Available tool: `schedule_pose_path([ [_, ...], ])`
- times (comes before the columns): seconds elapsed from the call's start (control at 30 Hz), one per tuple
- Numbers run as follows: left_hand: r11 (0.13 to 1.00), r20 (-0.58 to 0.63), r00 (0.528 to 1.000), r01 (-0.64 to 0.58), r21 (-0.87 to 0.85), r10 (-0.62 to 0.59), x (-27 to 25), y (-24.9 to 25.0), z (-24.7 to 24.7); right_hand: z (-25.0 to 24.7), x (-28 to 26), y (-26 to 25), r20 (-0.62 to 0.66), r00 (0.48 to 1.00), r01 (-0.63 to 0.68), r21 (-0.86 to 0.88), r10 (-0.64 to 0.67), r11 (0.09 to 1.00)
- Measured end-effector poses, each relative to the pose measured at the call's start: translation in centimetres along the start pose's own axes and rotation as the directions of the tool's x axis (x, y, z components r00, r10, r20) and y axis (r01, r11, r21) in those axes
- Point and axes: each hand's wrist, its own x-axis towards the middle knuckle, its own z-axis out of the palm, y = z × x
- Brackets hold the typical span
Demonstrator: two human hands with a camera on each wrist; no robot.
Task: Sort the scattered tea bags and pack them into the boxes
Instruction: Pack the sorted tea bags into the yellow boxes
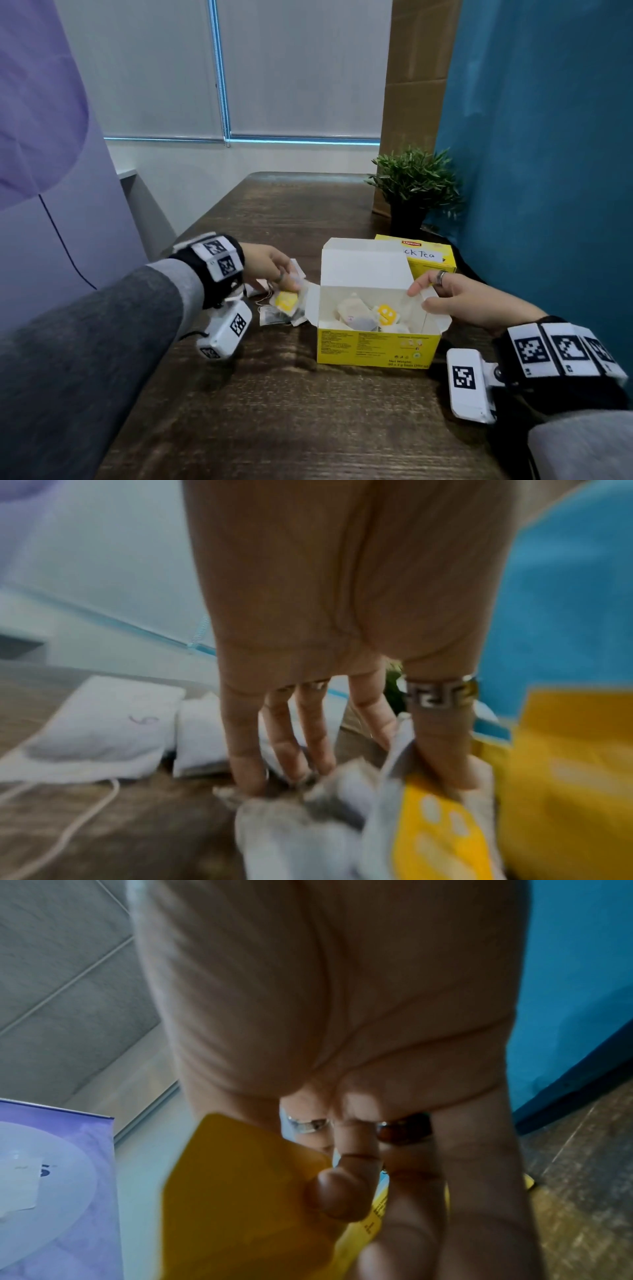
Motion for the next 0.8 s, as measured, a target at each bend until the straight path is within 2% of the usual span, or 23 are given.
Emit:
schedule_pose_path([
  [0.07, 0.971, -0.016, 1.0, 0.029, 0.239, -0.026, 0.9, 0.6, 2.0, 0.1, -0.1, -0.2, 0.003, 1.0, -0.004, 0.004, 0.004, 1.0],
  [0.13, 0.878, -0.087, 0.996, 0.045, 0.476, -0.004, 1.1, 1.4, 3.3, 0.1, -0.1, -0.2, 0.005, 1.0, -0.006, 0.014, 0.006, 1.0],
  [0.2, 0.846, -0.127, 0.991, 0.1, 0.524, -0.039, 0.9, 2.0, 3.7, 0.0, 0.0, -0.2, 0.012, 1.0, 0.0, 0.018, 0.0, 1.0],
  [0.3, 0.87, -0.155, 0.98, 0.186, 0.457, -0.128, 0.7, 2.0, 3.8, 0.1, 0.1, -0.1, 0.008, 1.0, 0.009, 0.02, -0.009, 1.0],
  [0.4, 0.915, -0.15, 0.979, 0.187, 0.358, -0.141, -0.1, 1.6, 3.0, 0.1, 0.2, 0.0, 0.002, 1.0, 0.01, 0.03, -0.01, 0.999],
  [0.53, 0.98, -0.22, 0.975, 0.059, 0.189, -0.016, -3.0, 2.6, -0.3, 0.1, 0.1, -0.2, 0.004, 1.0, 0.005, 0.023, -0.005, 1.0],
  [0.63, 0.991, -0.313, 0.941, -0.135, -0.002, 0.127, -4.7, 5.5, -1.8, 0.2, 0.2, -0.2, 0.013, 1.0, 0.007, 0.016, -0.008, 1.0],
  [0.73, 0.939, -0.238, 0.954, -0.239, -0.247, 0.181, -4.7, 9.3, -0.1, 0.1, 0.2, 0.0, 0.02, 1.0, 0.017, -0.01, -0.017, 1.0],
  [0.8, 0.951, -0.13, 0.971, -0.226, -0.213, 0.201, -3.7, 10.9, 2.5, 0.2, 0.1, -0.2, 0.015, 1.0, 0.018, -0.006, -0.018, 1.0],
])
